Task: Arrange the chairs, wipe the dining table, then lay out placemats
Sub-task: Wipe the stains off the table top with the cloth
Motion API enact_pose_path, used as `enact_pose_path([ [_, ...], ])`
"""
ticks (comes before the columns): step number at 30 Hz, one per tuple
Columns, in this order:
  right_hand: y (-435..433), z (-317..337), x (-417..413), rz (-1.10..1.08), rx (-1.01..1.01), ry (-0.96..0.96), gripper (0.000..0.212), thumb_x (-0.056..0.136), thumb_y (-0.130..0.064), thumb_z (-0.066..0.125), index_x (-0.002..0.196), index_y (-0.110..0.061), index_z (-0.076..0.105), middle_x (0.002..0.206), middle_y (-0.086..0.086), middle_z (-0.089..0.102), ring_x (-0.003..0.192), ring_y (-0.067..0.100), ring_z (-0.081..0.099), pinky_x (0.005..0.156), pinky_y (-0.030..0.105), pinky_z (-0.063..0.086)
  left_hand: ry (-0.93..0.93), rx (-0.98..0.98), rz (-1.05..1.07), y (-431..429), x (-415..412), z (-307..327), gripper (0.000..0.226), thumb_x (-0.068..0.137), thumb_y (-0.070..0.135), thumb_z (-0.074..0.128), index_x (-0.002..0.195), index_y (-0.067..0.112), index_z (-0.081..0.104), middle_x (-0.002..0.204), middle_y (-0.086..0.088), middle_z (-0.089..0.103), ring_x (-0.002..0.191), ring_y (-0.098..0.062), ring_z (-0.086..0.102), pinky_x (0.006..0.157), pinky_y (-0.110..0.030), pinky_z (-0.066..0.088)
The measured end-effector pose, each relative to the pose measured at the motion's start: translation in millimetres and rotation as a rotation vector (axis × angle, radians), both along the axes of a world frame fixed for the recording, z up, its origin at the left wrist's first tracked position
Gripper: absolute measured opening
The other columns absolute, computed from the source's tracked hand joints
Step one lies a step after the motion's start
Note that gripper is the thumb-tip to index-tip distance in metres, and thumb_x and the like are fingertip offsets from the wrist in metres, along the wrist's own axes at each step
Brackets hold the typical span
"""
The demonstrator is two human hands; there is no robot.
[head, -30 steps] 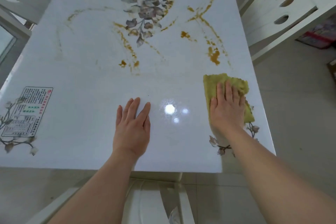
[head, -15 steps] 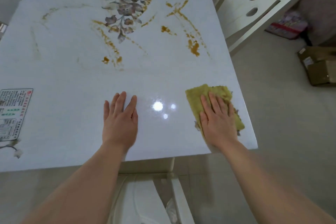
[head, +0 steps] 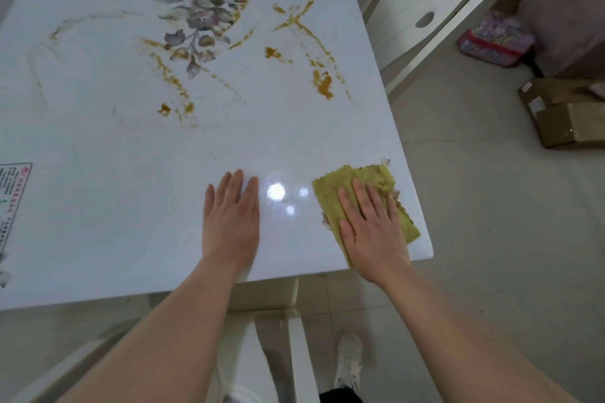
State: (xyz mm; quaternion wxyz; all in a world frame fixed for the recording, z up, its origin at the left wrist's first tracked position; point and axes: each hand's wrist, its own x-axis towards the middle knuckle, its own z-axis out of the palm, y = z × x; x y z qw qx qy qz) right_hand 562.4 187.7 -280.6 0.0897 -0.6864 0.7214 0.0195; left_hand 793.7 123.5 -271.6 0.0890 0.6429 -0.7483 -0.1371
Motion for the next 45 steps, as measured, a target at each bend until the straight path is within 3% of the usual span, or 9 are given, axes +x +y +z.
enact_pose_path([
  [9, -75, 3, -79, 0.2, -0.022, -0.024, 0.061, 0.093, -0.049, 0.004, 0.151, -0.032, 0.01, 0.16, -0.004, 0.006, 0.147, 0.02, 0.005, 0.119, 0.042, -0.001, 0.067, -0.029, 0.223, 4, -102, -11, 0.045, 0.102, 0.028, 0.027, 0.147, 0.025, 0.03, 0.158, -0.007, 0.015, 0.146, -0.024, 0.002, 0.118, -0.042, -0.008],
  [13, -114, -1, -93, 0.2, -0.004, 0.006, 0.064, 0.091, -0.049, -0.002, 0.152, -0.032, 0.002, 0.161, -0.003, -0.003, 0.147, 0.019, -0.005, 0.119, 0.044, -0.004, 0.046, -0.047, 0.243, 5, -104, -11, 0.044, 0.102, 0.029, 0.028, 0.145, 0.026, 0.034, 0.157, -0.006, 0.02, 0.146, -0.023, 0.006, 0.119, -0.043, -0.004],
  [18, -141, -3, -78, 0.165, 0.019, 0.084, 0.056, 0.099, -0.04, 0.009, 0.152, -0.026, -0.006, 0.16, 0.002, -0.011, 0.147, 0.024, -0.007, 0.118, 0.047, -0.005, 0.049, -0.063, 0.261, 6, -106, -11, 0.044, 0.102, 0.03, 0.03, 0.145, 0.026, 0.036, 0.156, -0.004, 0.022, 0.146, -0.02, 0.008, 0.12, -0.041, -0.001],
  [22, -109, -3, -59, 0.38, -0.018, 0.025, 0.061, 0.094, -0.042, 0.003, 0.153, -0.025, 0.004, 0.161, 0.004, -0.001, 0.147, 0.025, -0.001, 0.119, 0.046, -0.002, 0.076, -0.093, 0.309, 4, -107, -12, 0.048, 0.1, 0.028, 0.035, 0.147, 0.014, 0.034, 0.155, -0.003, 0.027, 0.145, -0.017, 0.013, 0.12, -0.037, -0.001],
  [25, -90, -4, -59, 0.535, -0.016, -0.041, 0.057, 0.097, -0.04, 0.016, 0.151, -0.023, 0.021, 0.159, 0.006, 0.015, 0.146, 0.027, 0.012, 0.117, 0.047, 0.006, 0.076, -0.108, 0.321, 4, -106, -13, 0.049, 0.101, 0.026, 0.033, 0.147, 0.01, 0.033, 0.154, -0.003, 0.029, 0.145, -0.015, 0.015, 0.119, -0.034, -0.001],
  [28, -104, -2, -76, 0.656, -0.021, -0.066, 0.056, 0.098, -0.043, 0.017, 0.151, -0.025, 0.02, 0.159, 0.002, 0.016, 0.147, 0.024, 0.013, 0.116, 0.044, 0.005, 0.071, -0.102, 0.321, 4, -106, -13, 0.049, 0.101, 0.026, 0.029, 0.147, 0.01, 0.033, 0.154, -0.002, 0.029, 0.145, -0.014, 0.016, 0.12, -0.034, 0.001],
  [33, -151, 1, -94, 0.581, -0.004, -0.019, 0.06, 0.09, -0.051, -0.005, 0.148, -0.035, -0.006, 0.159, -0.007, -0.007, 0.147, 0.015, -0.008, 0.119, 0.036, -0.008, 0.028, -0.103, 0.319, 3, -107, -12, 0.053, 0.097, 0.03, 0.024, 0.145, 0.008, 0.036, 0.153, -0.004, 0.031, 0.144, -0.017, 0.02, 0.119, -0.036, 0.003],
  [42, -196, 1, -89, 0.413, 0.015, 0.098, 0.066, 0.088, -0.045, -0.009, 0.152, -0.028, -0.004, 0.161, 0.001, -0.007, 0.147, 0.022, -0.005, 0.119, 0.042, -0.004, -0.03, -0.065, 0.312, 2, -109, -11, 0.055, 0.098, 0.031, 0.02, 0.146, 0.008, 0.034, 0.153, -0.004, 0.031, 0.144, -0.018, 0.019, 0.119, -0.037, 0.004],
  [45, -180, 0, -80, 0.49, -0.018, 0.055, 0.065, 0.091, -0.044, 0.0, 0.153, -0.024, 0.008, 0.16, 0.006, 0.005, 0.147, 0.027, 0.005, 0.119, 0.044, 0.0, -0.005, -0.061, 0.313, 0, -110, -10, 0.052, 0.097, 0.027, 0.025, 0.142, 0.005, 0.04, 0.149, -0.008, 0.037, 0.141, -0.022, 0.026, 0.117, -0.04, 0.009],
])
